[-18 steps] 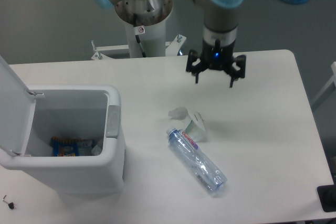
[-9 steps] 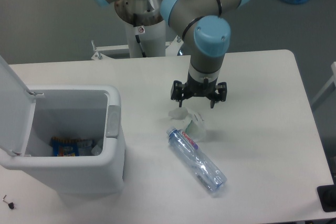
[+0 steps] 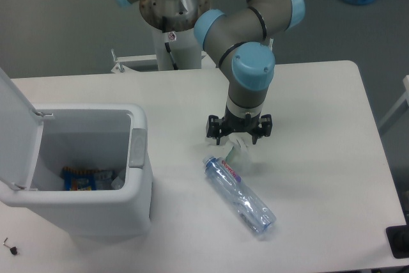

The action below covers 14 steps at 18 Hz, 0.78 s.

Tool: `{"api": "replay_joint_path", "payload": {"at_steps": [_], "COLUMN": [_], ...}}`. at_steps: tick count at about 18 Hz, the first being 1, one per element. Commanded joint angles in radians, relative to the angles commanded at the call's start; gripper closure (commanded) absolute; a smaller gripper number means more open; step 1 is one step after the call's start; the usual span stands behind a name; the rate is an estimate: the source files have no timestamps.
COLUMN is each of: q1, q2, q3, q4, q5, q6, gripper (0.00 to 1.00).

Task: Place the trash in the trash can
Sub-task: 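Close the gripper on the crumpled white paper cup, then lift the paper cup and carry it over the open trash bin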

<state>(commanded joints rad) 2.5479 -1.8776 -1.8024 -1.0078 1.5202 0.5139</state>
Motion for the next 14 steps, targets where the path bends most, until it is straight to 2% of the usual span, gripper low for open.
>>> {"api": "replay_joint_path", "payload": {"at_steps": [7, 10, 14], "q1": [0.002, 0.003, 0.014], "q2": [0.003, 0.003, 0.014], "q3": [0.011, 0.031, 0.069], "q4": [0.002, -0.003, -0.012], "q5": [0.0, 0.0, -0.009], "q6": [0.005, 0.008, 0.009], "gripper": [0.92, 1.0, 1.0]}}
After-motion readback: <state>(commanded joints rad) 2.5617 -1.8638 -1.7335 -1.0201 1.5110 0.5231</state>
